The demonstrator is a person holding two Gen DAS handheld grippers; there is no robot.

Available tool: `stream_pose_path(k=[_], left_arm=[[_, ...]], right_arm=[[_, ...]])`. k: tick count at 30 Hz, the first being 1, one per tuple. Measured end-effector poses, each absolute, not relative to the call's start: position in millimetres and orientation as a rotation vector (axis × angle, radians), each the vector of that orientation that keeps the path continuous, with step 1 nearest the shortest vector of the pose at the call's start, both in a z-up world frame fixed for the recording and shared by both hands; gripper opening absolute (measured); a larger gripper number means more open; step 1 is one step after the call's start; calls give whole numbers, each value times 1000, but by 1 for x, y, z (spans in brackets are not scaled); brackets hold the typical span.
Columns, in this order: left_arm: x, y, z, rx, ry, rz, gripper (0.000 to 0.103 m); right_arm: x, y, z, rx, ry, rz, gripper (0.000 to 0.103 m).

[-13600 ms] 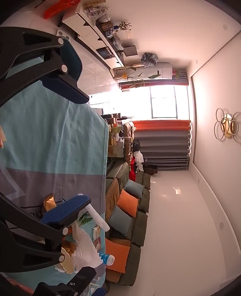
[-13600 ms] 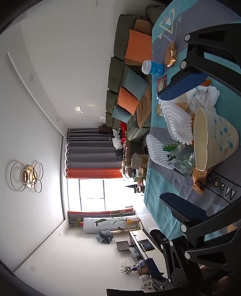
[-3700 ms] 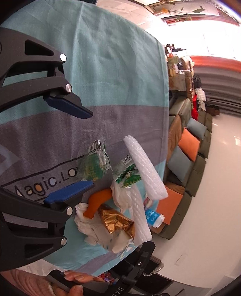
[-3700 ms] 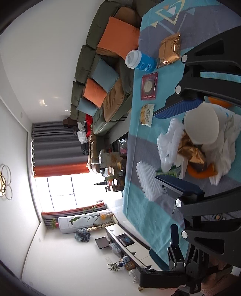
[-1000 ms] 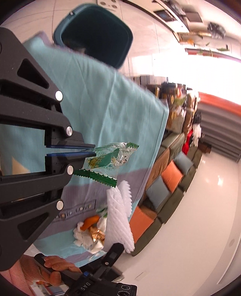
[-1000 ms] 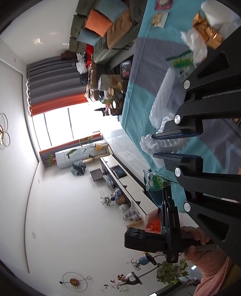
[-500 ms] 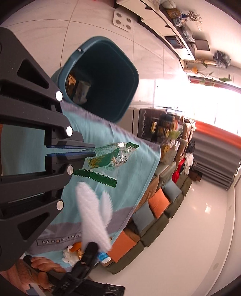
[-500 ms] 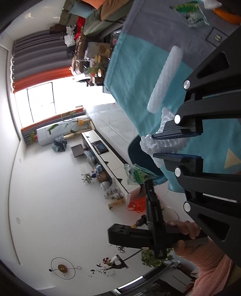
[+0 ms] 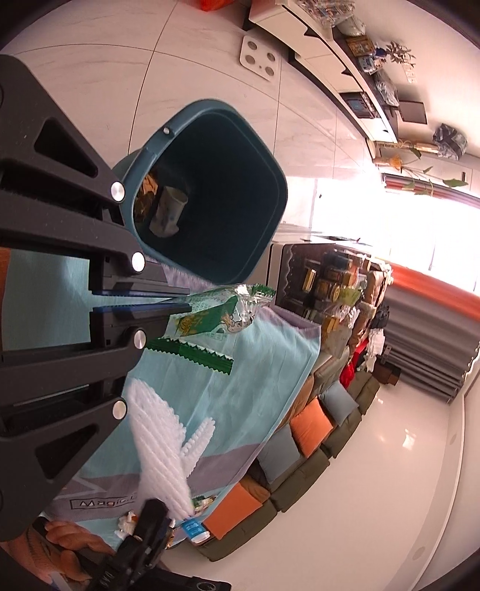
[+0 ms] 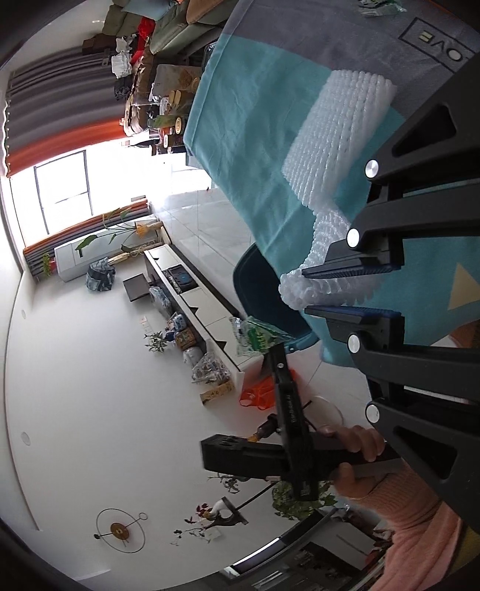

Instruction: Collect trash

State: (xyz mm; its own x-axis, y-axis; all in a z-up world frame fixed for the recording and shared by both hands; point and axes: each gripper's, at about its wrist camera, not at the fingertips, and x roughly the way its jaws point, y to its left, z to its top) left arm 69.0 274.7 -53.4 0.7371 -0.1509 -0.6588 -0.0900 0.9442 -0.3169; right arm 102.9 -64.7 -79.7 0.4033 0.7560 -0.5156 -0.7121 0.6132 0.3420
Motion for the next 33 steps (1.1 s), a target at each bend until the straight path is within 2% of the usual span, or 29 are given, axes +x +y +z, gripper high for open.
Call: stream_pose_path(k=[7,21,29,33], left_arm=[[62,289,-53,-353,740,0,3],[62,289,-52,-363,736,-12,3],[65,287,-53,-360,735,-22,3],[67,283,-53,-352,737,-26,3]], right_arm=[[114,-54,-73,150,681,993,13],[130,-126,-40,371,536,875,13],[129,-161,-34,344,491,721,13],[130,-169,-48,342,532,699,13]])
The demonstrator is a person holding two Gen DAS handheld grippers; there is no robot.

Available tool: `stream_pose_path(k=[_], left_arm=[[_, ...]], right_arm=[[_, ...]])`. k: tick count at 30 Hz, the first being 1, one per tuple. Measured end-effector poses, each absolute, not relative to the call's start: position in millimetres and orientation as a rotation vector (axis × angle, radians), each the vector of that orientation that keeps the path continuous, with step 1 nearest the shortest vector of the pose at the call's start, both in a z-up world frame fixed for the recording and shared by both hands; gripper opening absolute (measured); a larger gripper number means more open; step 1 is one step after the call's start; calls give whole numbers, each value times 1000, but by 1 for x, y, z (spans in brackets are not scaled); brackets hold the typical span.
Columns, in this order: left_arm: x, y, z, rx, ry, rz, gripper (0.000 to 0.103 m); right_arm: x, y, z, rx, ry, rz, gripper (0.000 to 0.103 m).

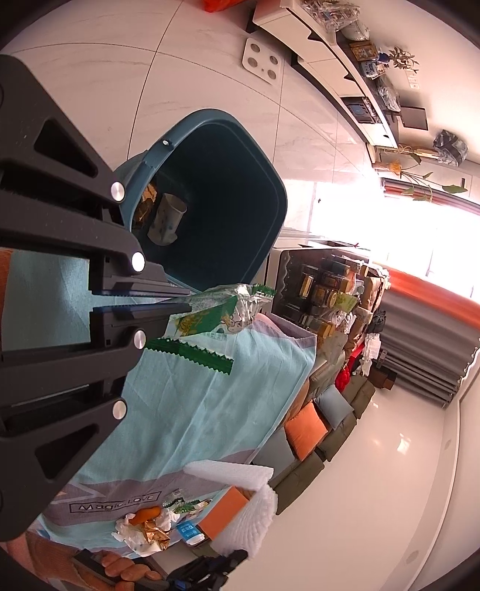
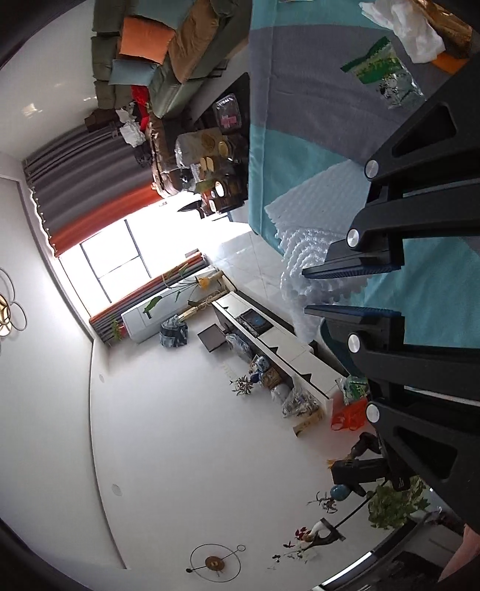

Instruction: Collect trash

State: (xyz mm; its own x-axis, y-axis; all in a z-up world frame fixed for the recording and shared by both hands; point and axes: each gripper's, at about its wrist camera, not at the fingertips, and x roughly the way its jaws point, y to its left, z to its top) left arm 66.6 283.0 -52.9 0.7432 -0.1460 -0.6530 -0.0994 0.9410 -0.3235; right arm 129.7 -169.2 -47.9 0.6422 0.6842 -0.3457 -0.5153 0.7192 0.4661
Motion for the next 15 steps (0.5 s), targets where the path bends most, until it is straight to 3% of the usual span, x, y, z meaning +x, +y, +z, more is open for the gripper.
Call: stream_pose_path(k=[15], left_arm=[[72,281,-58,-354,751,-32,3]], right_arm=[[109,-129,-109,82,743,711,9]])
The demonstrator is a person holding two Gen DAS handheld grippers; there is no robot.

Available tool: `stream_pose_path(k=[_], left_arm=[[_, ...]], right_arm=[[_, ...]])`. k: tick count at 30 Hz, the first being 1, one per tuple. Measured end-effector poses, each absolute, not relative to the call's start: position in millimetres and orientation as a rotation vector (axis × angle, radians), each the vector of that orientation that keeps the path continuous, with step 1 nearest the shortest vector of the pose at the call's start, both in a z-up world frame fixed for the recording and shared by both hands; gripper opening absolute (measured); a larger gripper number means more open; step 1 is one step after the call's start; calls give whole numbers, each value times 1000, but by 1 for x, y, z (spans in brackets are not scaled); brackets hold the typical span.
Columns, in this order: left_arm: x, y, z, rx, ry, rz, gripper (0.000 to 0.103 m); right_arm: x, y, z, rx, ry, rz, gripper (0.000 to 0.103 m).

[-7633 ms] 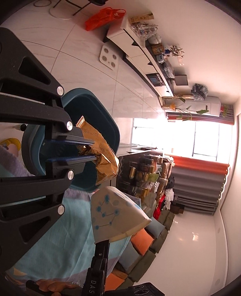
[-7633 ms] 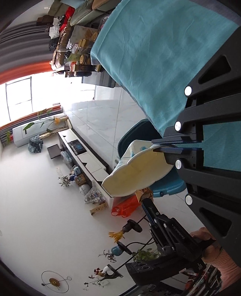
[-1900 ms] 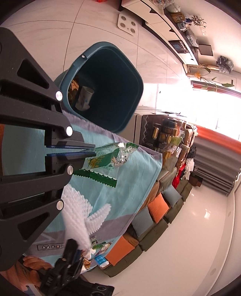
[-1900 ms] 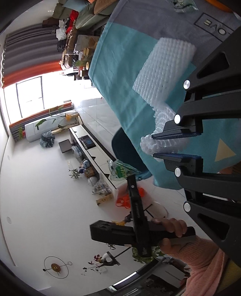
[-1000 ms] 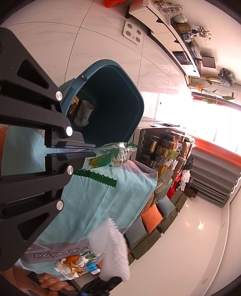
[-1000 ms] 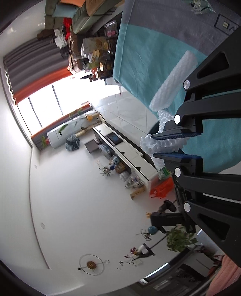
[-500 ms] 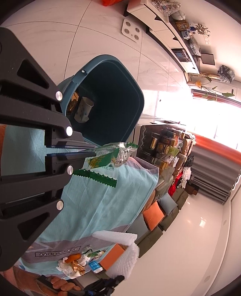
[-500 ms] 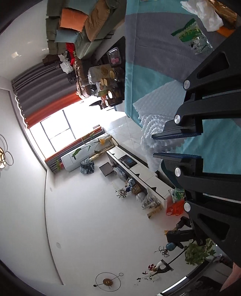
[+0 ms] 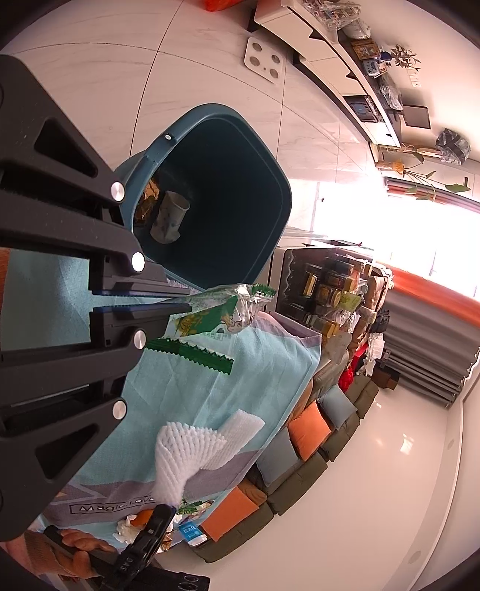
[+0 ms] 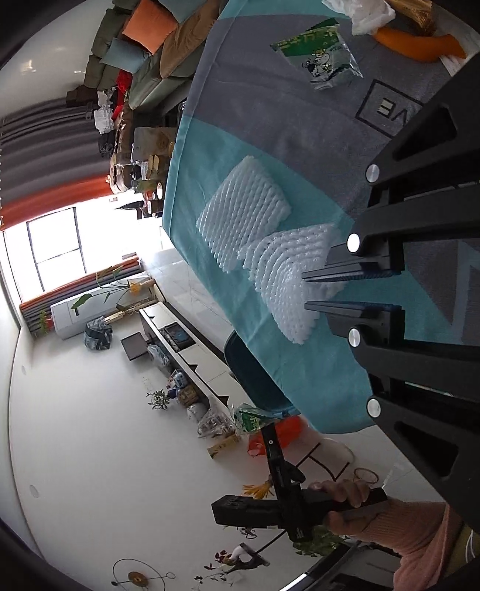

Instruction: Collect trash

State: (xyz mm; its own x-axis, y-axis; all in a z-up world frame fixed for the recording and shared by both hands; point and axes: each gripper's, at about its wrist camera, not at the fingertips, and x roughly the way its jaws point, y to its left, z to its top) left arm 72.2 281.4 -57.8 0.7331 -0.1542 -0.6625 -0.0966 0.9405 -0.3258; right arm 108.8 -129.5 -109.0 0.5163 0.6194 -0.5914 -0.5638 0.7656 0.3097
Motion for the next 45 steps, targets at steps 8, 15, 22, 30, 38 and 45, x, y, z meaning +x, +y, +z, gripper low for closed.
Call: stream_pose_path(k=[8,15,22,30,38,45], left_arm=[[74,285,-61,-358,763,-15,3],[72,292,-67,-372,768,-9,3],[74,293,-74,-377,780,-10,3],[77,302,-77,-383,780,6,3],[86,308,-80,-381,796,29,3],[99,318,-88,-392,822,70,4]], right_arm=[[100,-120,-84,82,681,745,9],[125,-121,-115,45,799,613,40],[126,-119,-134,10,849,617,19],[112,-111,-101,58,765,727,9],[126,-56,-79,4,726,836,9],[150,1,-83,-67,760,891,9]])
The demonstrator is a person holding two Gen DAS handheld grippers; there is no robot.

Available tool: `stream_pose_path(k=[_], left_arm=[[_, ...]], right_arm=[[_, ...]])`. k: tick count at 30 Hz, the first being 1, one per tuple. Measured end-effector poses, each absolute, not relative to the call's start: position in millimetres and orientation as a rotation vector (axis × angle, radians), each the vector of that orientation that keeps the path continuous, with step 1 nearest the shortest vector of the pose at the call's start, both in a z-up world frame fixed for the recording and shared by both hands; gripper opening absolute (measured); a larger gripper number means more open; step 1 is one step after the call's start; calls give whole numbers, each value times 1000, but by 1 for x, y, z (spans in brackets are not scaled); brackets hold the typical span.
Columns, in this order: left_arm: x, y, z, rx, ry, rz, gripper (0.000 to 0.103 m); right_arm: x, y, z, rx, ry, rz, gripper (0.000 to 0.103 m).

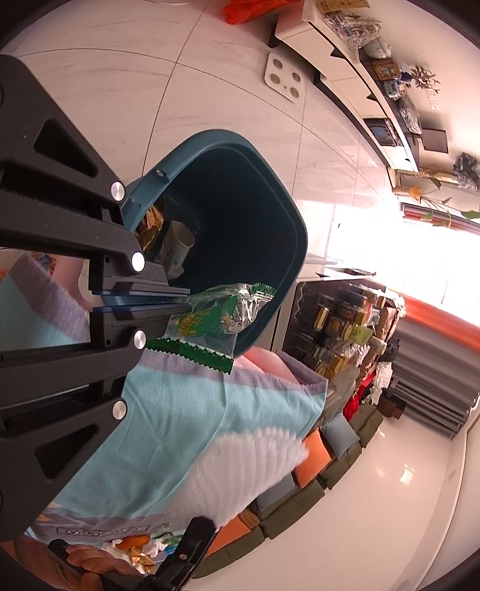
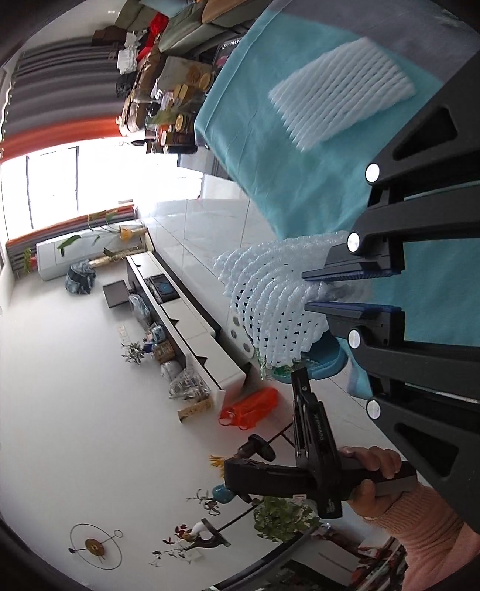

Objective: Collect trash
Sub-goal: 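Drop the snack bag and foam nets into the teal bin, opening both grippers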

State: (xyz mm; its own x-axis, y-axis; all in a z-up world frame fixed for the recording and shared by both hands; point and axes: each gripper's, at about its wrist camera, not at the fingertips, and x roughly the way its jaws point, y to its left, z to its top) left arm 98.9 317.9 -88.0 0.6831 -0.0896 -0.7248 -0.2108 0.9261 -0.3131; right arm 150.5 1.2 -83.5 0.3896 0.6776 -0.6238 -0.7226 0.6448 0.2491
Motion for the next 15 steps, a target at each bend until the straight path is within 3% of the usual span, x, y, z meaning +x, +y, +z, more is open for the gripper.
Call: stream_pose_path(k=[15], left_arm=[[123,349,-120,-419,890,144,4]], right_arm=[[193,97,-128,-175,924,899,10]])
